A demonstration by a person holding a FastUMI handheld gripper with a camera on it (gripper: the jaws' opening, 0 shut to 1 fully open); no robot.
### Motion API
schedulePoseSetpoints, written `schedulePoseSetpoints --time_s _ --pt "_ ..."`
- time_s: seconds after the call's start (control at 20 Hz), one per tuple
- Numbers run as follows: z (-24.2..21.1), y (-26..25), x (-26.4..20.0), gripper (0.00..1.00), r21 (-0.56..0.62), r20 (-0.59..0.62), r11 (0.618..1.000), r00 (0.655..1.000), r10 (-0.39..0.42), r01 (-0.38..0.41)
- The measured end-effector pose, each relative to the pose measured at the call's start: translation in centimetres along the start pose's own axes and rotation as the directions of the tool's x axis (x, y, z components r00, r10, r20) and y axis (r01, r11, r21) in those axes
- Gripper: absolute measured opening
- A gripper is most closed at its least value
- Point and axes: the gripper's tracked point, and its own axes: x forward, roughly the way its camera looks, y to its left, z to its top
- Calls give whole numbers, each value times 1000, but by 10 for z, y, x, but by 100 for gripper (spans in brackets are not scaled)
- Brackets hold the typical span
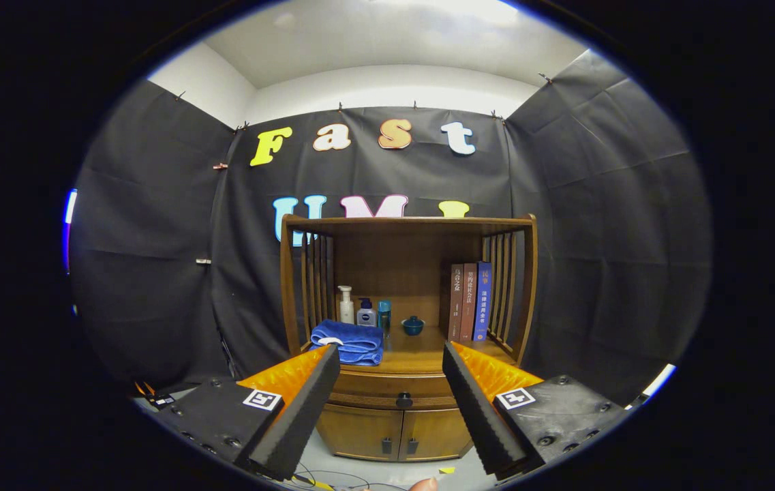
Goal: Pull open the drawer, take out the items inside it, and place them on the countertop above the cabinet.
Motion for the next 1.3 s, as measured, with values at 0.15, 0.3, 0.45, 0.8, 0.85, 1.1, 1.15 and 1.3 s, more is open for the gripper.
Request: schedulePoseSetpoints --time_s 0.15,0.3,0.45,0.8,0.85,1.1,1.15,1.3 --pt "2 0 0 98 2 2 1000 1000 -2 2" --pt "3 0 0 98 4 3 1000 1000 -4 4" --pt "-1 -2 4 98 4 2 1000 1000 -10 10" --pt "-17 2 38 98 41 41 999 999 13 -14" --pt "-24 2 46 98 47 46 999 999 15 -17" --pt "-79 -11 102 98 59 16 998 1000 1 -2" --pt "-91 -15 112 98 51 4 999 1000 -5 4" --pt "-124 -23 139 99 42 -6 999 1000 -8 9"
